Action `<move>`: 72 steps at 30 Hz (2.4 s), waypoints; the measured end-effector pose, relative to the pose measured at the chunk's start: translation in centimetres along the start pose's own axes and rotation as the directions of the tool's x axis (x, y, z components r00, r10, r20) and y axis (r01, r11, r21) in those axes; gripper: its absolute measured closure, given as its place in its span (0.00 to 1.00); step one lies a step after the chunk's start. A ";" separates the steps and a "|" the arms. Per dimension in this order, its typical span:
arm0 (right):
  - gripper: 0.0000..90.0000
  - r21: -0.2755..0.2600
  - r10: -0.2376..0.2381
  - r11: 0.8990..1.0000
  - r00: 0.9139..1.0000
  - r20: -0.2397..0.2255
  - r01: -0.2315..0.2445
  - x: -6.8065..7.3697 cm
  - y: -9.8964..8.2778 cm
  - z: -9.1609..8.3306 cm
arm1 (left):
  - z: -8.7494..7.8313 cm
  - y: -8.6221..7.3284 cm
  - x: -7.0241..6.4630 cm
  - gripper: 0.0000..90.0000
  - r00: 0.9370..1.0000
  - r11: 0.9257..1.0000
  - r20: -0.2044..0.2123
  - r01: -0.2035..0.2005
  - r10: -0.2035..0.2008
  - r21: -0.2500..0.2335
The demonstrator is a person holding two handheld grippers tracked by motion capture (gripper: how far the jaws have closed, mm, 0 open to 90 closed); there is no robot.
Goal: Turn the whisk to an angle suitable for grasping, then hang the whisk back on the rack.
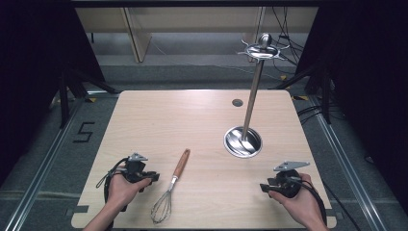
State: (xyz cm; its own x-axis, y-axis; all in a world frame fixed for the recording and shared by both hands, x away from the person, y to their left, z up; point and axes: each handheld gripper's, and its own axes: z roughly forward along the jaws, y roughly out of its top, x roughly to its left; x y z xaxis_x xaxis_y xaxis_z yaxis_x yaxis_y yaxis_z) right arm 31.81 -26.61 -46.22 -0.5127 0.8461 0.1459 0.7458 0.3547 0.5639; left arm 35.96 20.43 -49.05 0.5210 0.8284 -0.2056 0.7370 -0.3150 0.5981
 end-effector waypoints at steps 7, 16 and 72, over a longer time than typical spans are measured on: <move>0.78 0.011 -0.005 1.000 1.000 0.003 0.005 -0.3 0.3 0.0 | 1.9 3.5 -0.9 0.99 0.992 0.992 -0.055 -0.106 0.110 0.072; 0.78 0.033 -0.004 0.999 1.000 0.003 0.004 -0.5 0.0 0.3 | 6.2 7.2 -1.6 0.99 0.990 0.982 -0.074 -0.108 0.121 0.156; 0.67 0.043 0.005 0.999 1.000 -0.025 -0.004 -0.3 -0.1 0.6 | 8.5 8.9 -11.0 0.56 0.952 0.855 0.039 -0.291 0.304 0.429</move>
State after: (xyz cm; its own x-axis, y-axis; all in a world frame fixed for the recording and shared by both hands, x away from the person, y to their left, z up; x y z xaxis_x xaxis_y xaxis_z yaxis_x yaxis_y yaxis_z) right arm 32.17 -26.69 -46.84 -0.5194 0.8377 0.1689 0.7655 0.3682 0.5276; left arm 40.50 4.56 -48.05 0.7366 0.6749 -0.0440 0.6637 -0.7088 0.2392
